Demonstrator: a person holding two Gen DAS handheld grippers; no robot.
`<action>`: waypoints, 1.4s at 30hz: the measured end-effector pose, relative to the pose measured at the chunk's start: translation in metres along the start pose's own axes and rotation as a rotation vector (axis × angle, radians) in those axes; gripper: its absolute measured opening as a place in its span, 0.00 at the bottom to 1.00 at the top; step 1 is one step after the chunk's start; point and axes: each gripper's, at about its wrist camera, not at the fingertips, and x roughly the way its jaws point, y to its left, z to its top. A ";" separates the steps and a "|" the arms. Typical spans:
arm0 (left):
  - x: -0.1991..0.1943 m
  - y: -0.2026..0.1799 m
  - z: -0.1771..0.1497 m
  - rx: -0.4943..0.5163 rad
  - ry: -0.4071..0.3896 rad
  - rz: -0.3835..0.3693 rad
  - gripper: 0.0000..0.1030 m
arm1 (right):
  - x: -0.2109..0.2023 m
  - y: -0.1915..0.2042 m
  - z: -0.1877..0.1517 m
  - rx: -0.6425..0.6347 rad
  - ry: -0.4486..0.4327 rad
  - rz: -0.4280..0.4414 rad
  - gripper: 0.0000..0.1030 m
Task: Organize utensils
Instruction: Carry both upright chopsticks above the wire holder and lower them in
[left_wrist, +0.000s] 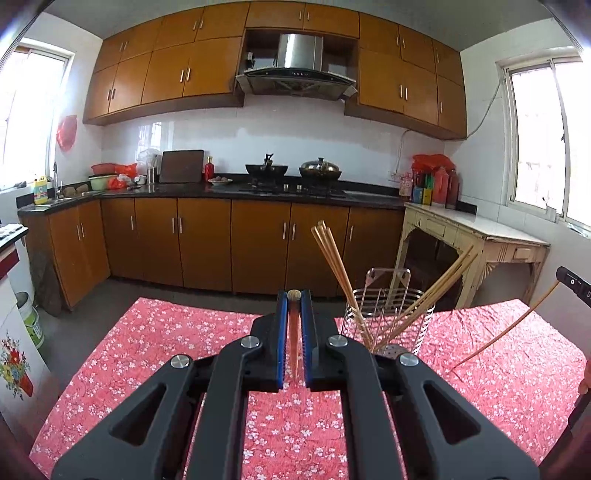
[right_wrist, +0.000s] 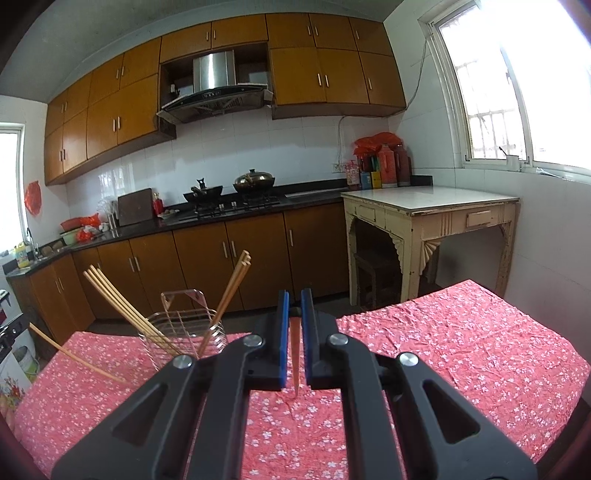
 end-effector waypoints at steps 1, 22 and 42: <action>-0.001 0.000 0.001 -0.001 -0.004 -0.001 0.07 | -0.002 0.000 0.002 0.005 -0.001 0.012 0.07; -0.015 -0.006 0.029 -0.013 -0.066 -0.052 0.07 | -0.027 0.028 0.040 0.018 -0.052 0.170 0.07; 0.020 -0.064 0.137 -0.039 -0.258 -0.129 0.07 | 0.026 0.095 0.139 0.058 -0.244 0.251 0.07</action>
